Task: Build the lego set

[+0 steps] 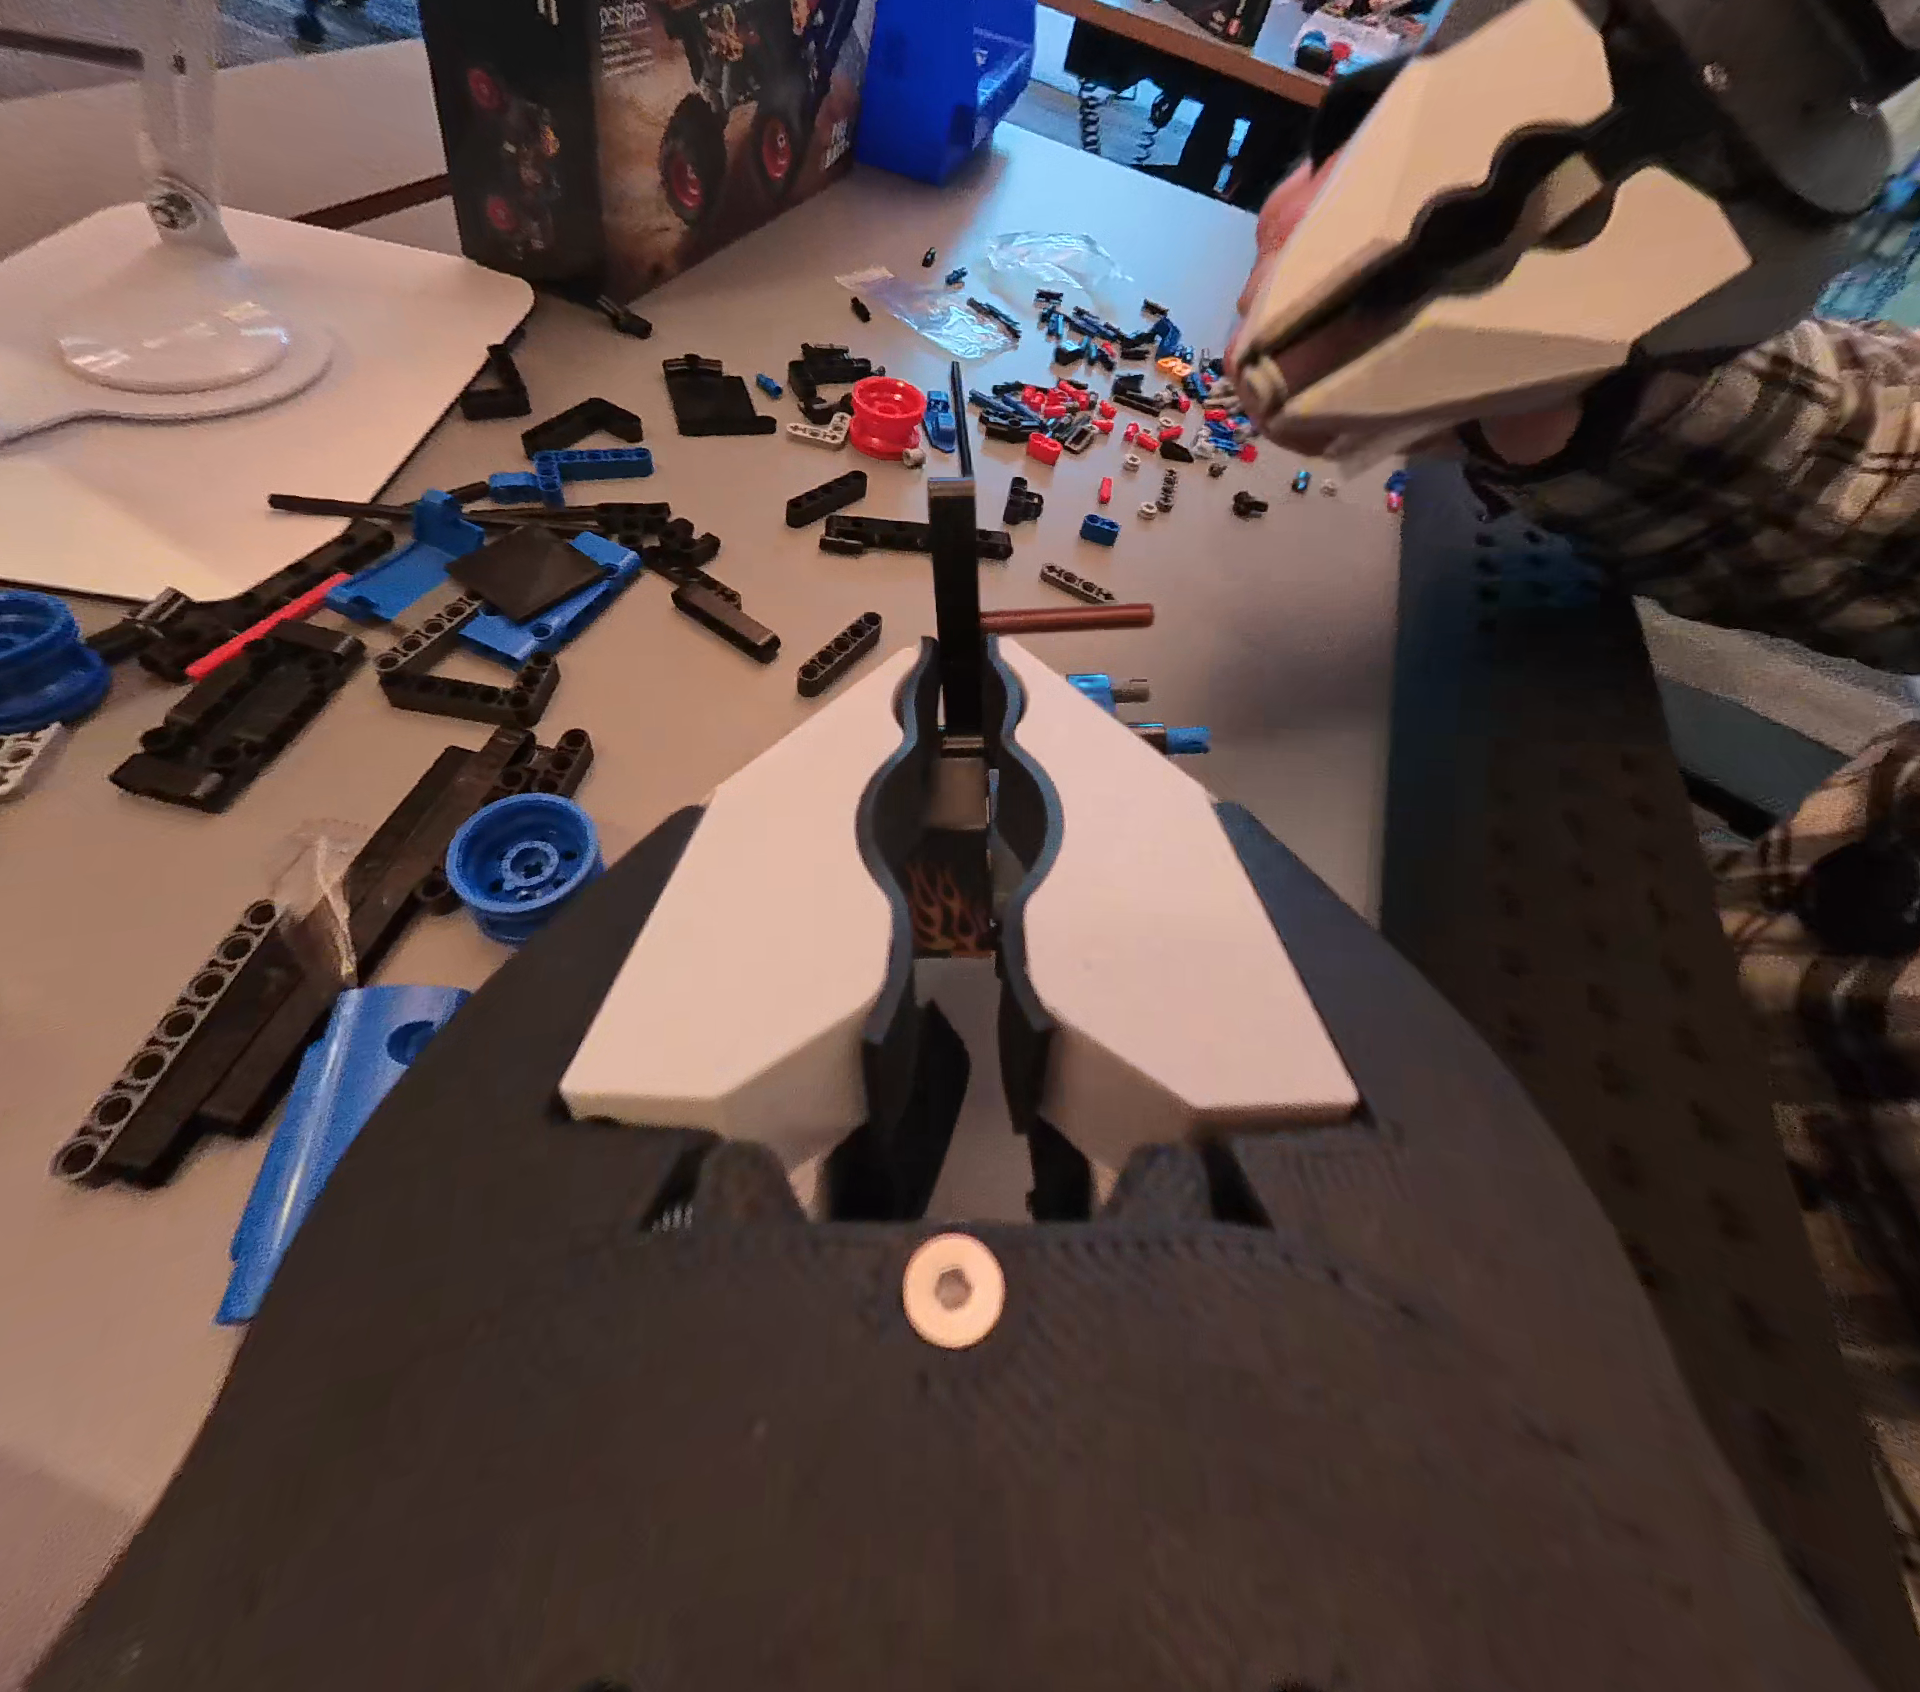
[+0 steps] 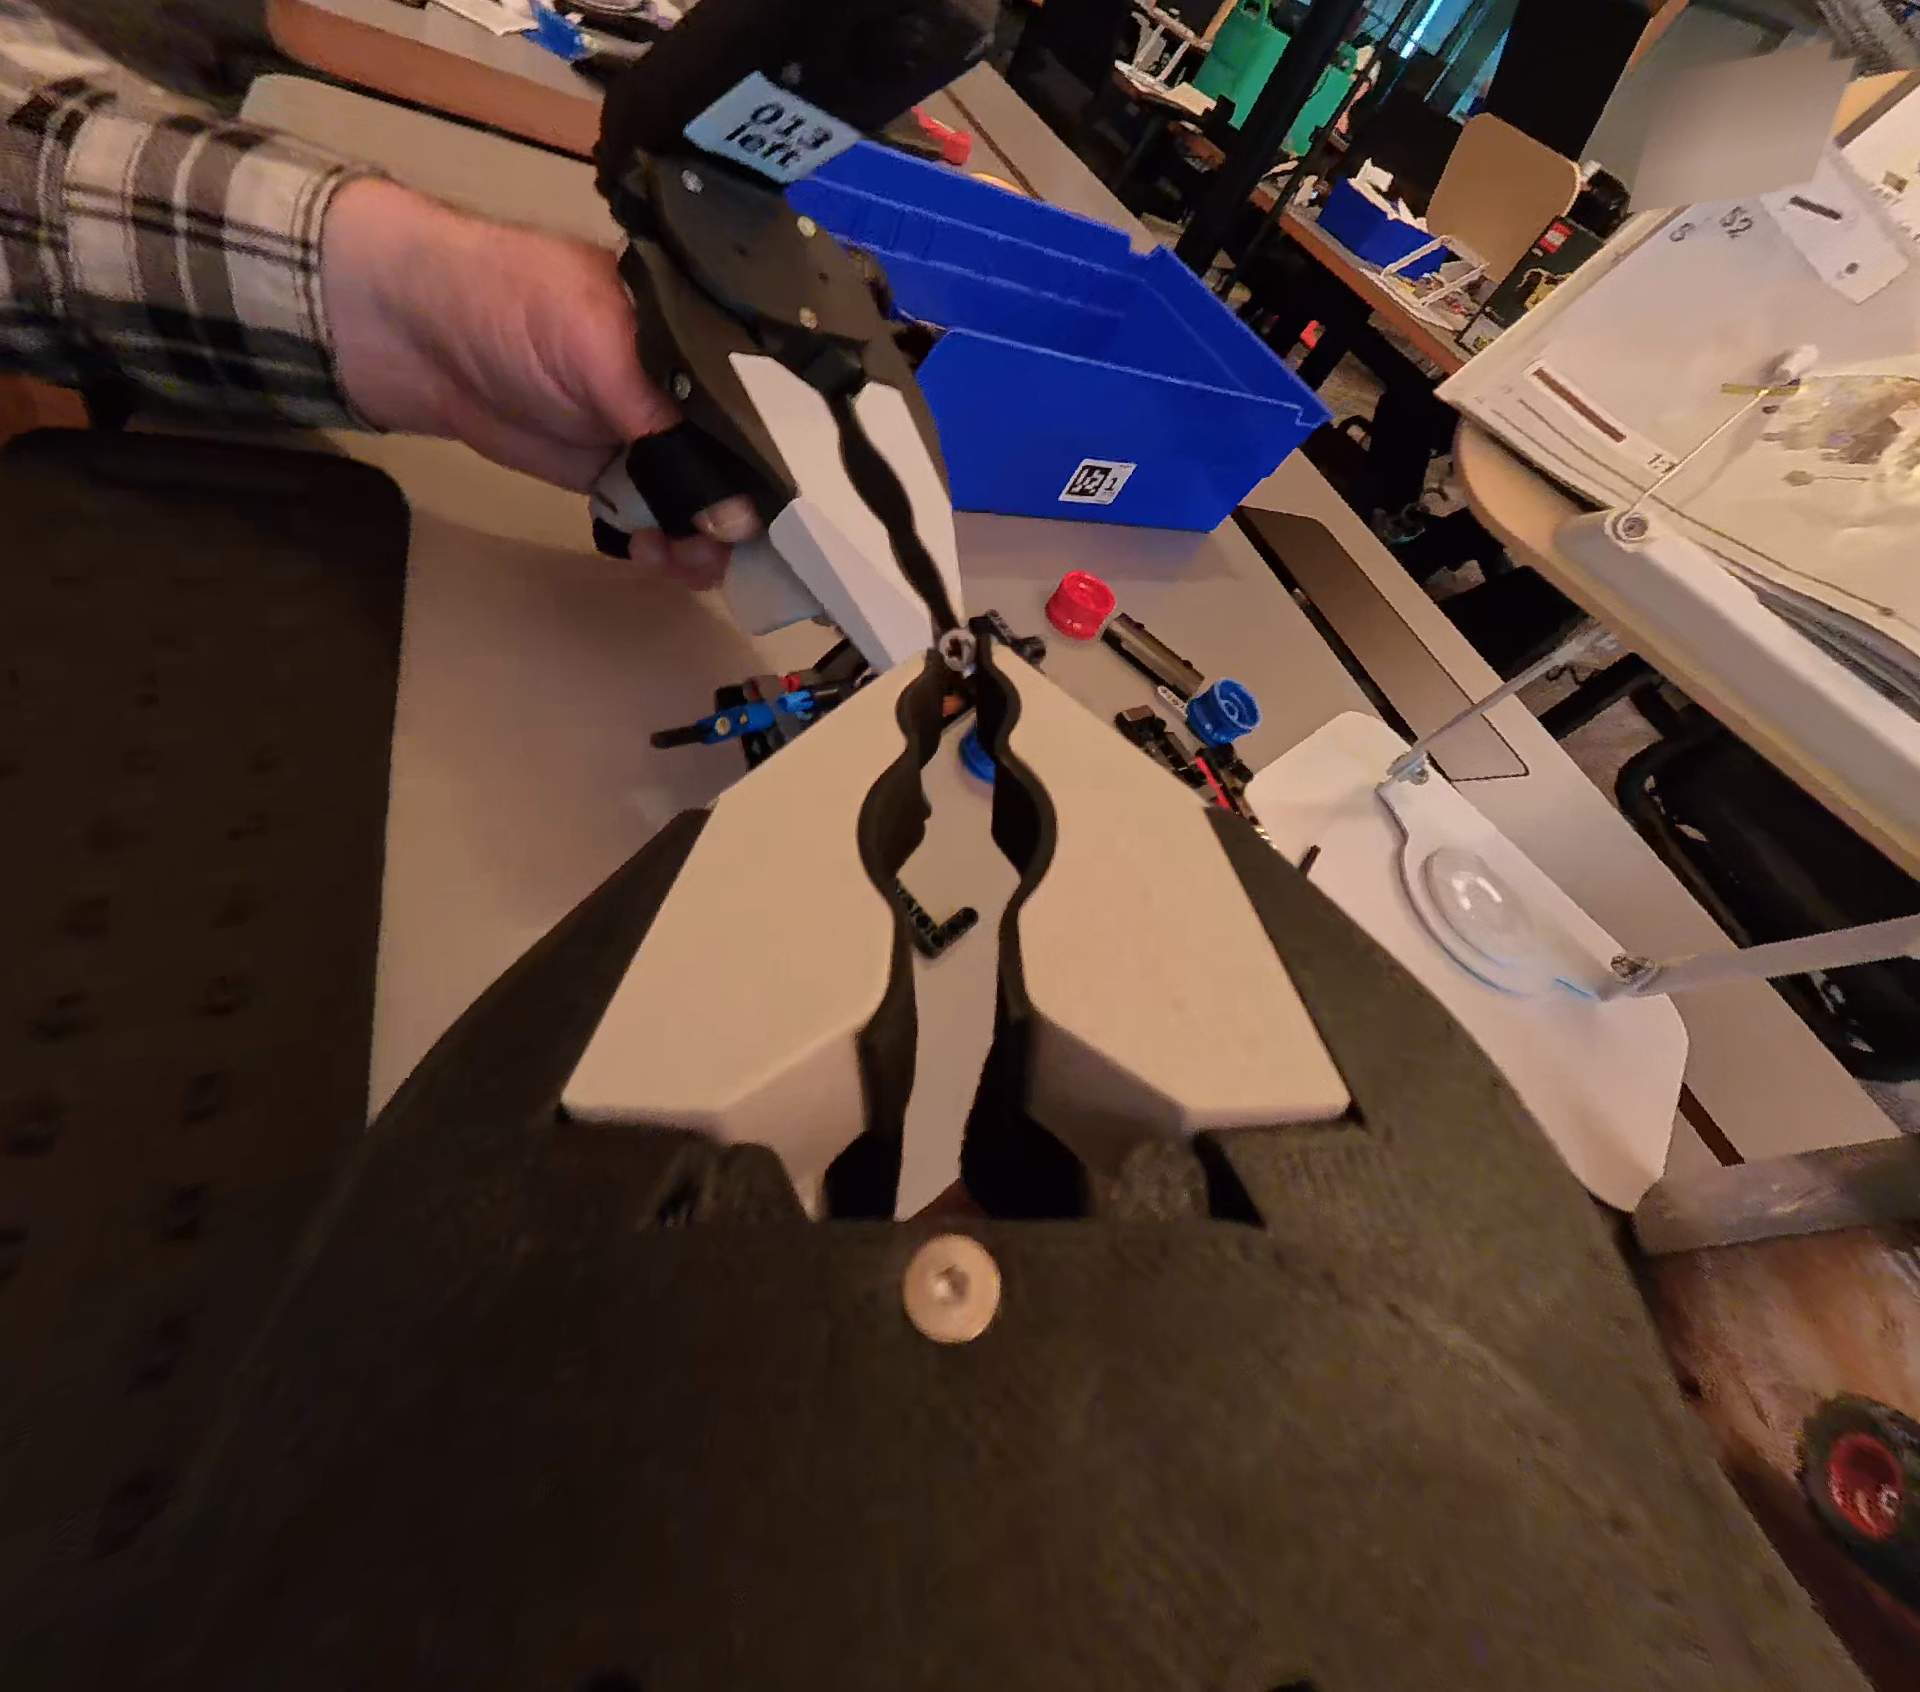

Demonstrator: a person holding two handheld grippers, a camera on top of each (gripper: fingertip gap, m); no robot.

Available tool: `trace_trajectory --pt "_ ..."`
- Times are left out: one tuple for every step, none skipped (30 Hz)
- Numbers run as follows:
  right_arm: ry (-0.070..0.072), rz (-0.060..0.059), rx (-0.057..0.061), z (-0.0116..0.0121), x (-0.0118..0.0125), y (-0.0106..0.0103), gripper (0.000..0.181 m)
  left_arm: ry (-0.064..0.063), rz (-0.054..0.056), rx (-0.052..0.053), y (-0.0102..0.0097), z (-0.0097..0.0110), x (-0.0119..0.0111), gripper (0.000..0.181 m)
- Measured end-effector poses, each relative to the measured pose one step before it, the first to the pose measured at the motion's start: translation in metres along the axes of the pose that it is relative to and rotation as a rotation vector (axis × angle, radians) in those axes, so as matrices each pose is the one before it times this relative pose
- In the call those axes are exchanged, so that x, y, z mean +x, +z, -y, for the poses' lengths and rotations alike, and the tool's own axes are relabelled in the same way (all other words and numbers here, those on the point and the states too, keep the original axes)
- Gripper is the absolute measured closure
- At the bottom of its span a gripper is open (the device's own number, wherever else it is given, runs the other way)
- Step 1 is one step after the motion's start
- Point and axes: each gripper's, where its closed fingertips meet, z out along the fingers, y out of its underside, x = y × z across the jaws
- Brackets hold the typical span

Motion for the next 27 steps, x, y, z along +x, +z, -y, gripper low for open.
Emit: trace_trajectory --pt "0.0030 -0.0119 -0.0032 0.00277 0.00364 0.00157 0.179 -0.0086 -0.0071 -0.0002 -0.00026 -0.00177 -0.00118 0.177" --pt "0.0057 -0.0093 -0.0026 0.00314 0.00309 0.00189 0.179 0.0010 0.0044 0.0137 -0.00111 0.00011 -0.00181 0.177" --pt "0.0051 -0.0088 -0.0012 0.00363 0.00271 0.00210 0.179 -0.0041 0.0017 0.0171 -0.00107 0.00029 -0.00083 0.177" --pt "0.0020 -0.0101 -0.0018 0.00383 0.00255 0.00229 0.179 -0.0086 -0.0043 0.0097 -0.00060 -0.00096 0.00043 0.177" --pt "-0.0003 -0.0080 -0.0029 0.00410 0.00160 0.00256 0.179 -0.0069 -0.0020 0.0056 -0.00050 -0.00160 0.00080 0.177" --pt "-0.0055 -0.0048 -0.0019 0.00460 0.00045 0.00269 0.179 -0.0052 0.0020 0.0002 -0.00062 -0.00180 0.00079 0.177" --pt "-0.0107 -0.0041 -0.0034 0.00462 -0.00014 0.00283 0.179 0.0037 0.0017 -0.0046 -0.00088 -0.00146 0.00092 0.177" --pt "-0.0113 -0.0035 -0.0058 0.00435 -0.00023 0.00306 0.179 0.0124 0.0078 0.0028 -0.00145 0.00031 0.00006 0.177" --pt "-0.0080 -0.0014 -0.0036 0.00447 -0.00025 0.00317 0.178 0.0113 0.0062 0.0105 -0.00185 0.00190 -0.00007 0.177" --pt "-0.0030 0.0005 -0.0001 0.00473 -0.00019 0.00317 0.178 0.0064 0.0014 0.0101 -0.00146 0.00195 0.00011 0.177" --pt "0.0001 0.0004 0.0013 0.00456 0.00011 0.00318 0.178 0.0027 0.0010 0.0077 -0.00096 0.00157 0.00005 0.177" --pt "-0.0011 -0.0011 0.0017 0.00450 0.00069 0.00330 0.179 -0.0027 0.0063 0.0020 -0.00047 0.00123 -0.00048 0.177" --pt "-0.0014 -0.0008 0.0011 0.00442 0.00089 0.00324 0.178 0.0057 0.0070 0.0021 -0.00028 0.00106 0.00006 0.177" --pt "-0.0005 0.0007 0.0034 0.00477 0.00098 0.00335 0.178 0.0098 0.0052 -0.0002 0.00001 0.00024 0.00055 0.177" --pt "0.0001 0.0001 0.0081 0.00553 0.00116 0.00304 0.178 0.0041 0.0027 -0.0022 0.00025 -0.00071 0.00040 0.177" --pt "0.0022 0.0012 0.0091 0.00560 0.00118 0.00311 0.178 -0.0051 -0.0013 0.0011 0.00003 -0.00045 0.00034 0.177" --pt "0.0030 0.0025 0.0069 0.00493 0.00111 0.00334 0.178 -0.0115 -0.0053 0.0061 -0.00010 0.00038 0.00057 0.177" --pt "0.0003 0.0015 0.0055 0.00420 0.00120 0.00349 0.178 -0.0113 -0.0044 0.0043 -0.00024 0.00028 0.00031 0.177" --pt "-0.0019 0.0004 0.0045 0.00376 0.00106 0.00375 0.178 -0.0095 0.0026 -0.0001 -0.00023 -0.00034 -0.00090 0.177" --pt "-0.0020 0.0015 0.0036 0.00338 0.00082 0.00395 0.178 -0.0065 0.0073 -0.0031 -0.00035 -0.00053 -0.00170 0.177" --pt "-0.0029 0.0030 0.0039 0.00342 0.00026 0.00414 0.178 -0.0017 0.0093 -0.0016 -0.00067 -0.00010 -0.00189 0.177" --pt "-0.0037 0.0037 0.0049 0.00351 -0.00003 0.00396 0.178 0.0007 0.0101 0.0017 -0.00092 0.00059 -0.00182 0.177" --pt "-0.0028 0.0045 0.0046 0.00330 -0.00046 0.00421 0.178 0.0008 0.0070 0.0039 -0.00102 0.00103 -0.00135 0.177" --pt "-0.0021 0.0061 0.0019 0.00267 -0.00079 0.00438 0.178 -0.0041 -0.0005 0.0070 -0.00102 0.00135 -0.00017 0.177" --pt "-0.0028 0.0078 0.0001 0.00213 -0.00139 0.00457 0.178 -0.0104 -0.0048 0.0102 -0.00111 0.00176 0.00034 0.177" --pt "-0.0039 0.0072 0.0001 0.00197 -0.00140 0.00443 0.178 -0.0099 -0.0026 0.0082 -0.00086 0.00126 0.00010 0.177" --pt "-0.0034 0.0058 0.0002 0.00182 -0.00118 0.00425 0.178 -0.0064 0.0007 0.0017 -0.00043 0.00009 -0.00038 0.177"
